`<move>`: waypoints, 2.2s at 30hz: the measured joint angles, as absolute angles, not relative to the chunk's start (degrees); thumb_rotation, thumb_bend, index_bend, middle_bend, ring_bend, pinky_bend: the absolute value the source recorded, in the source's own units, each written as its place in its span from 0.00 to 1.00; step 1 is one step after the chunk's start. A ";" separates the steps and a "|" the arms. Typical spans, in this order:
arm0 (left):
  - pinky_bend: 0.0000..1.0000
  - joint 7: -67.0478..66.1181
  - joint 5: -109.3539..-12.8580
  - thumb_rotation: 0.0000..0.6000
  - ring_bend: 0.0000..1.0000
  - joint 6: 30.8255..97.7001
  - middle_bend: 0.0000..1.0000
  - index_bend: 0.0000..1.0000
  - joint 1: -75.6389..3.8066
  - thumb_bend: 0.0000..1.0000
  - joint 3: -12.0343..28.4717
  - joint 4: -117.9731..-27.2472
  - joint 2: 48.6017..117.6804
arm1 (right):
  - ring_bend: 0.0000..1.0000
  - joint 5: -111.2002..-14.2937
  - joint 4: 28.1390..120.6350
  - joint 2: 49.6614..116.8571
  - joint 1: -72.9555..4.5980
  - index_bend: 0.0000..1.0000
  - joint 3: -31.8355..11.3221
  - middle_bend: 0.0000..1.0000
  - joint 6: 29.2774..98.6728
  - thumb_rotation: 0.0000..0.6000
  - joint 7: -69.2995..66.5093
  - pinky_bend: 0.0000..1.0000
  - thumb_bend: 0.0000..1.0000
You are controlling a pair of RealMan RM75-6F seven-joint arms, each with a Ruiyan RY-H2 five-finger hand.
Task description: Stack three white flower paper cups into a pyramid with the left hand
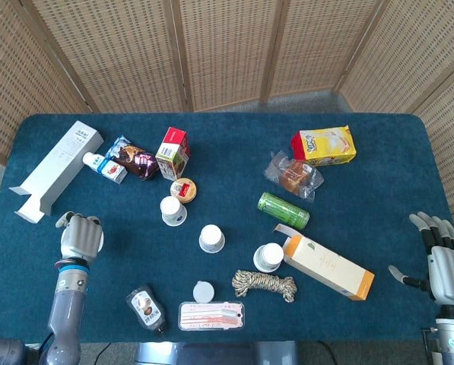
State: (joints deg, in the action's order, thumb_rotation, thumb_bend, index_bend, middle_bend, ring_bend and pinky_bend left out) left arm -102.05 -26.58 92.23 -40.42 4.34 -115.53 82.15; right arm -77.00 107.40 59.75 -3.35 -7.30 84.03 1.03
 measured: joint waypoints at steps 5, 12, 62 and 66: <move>0.41 -106.41 -21.32 1.00 0.41 96.05 0.49 0.25 -43.72 0.33 5.08 -112.05 86.16 | 0.00 -76.80 107.32 59.82 -3.46 0.13 -7.35 0.00 83.84 1.00 1.11 0.00 0.12; 0.41 -107.33 -17.20 1.00 0.41 96.86 0.49 0.26 -46.31 0.33 5.99 -107.78 90.55 | 0.00 -76.99 107.38 59.84 -3.45 0.13 -7.24 0.00 83.90 1.00 1.21 0.00 0.11; 0.26 -91.98 -27.39 1.00 0.00 89.19 0.00 0.00 -49.66 0.33 1.28 -104.15 91.42 | 0.00 -76.82 107.32 59.55 -3.48 0.12 -7.15 0.00 83.49 1.00 0.31 0.00 0.12; 0.25 -86.28 -28.33 1.00 0.00 85.40 0.00 0.00 -48.55 0.33 1.23 -106.19 88.06 | 0.00 -76.85 107.36 59.63 -3.49 0.12 -7.13 0.00 83.54 1.00 0.54 0.00 0.12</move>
State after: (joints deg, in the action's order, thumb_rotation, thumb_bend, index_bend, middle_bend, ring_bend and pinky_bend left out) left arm -86.28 -28.33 85.40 -48.55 1.23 -106.19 88.06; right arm -76.85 107.36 59.63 -3.49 -7.13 83.54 0.54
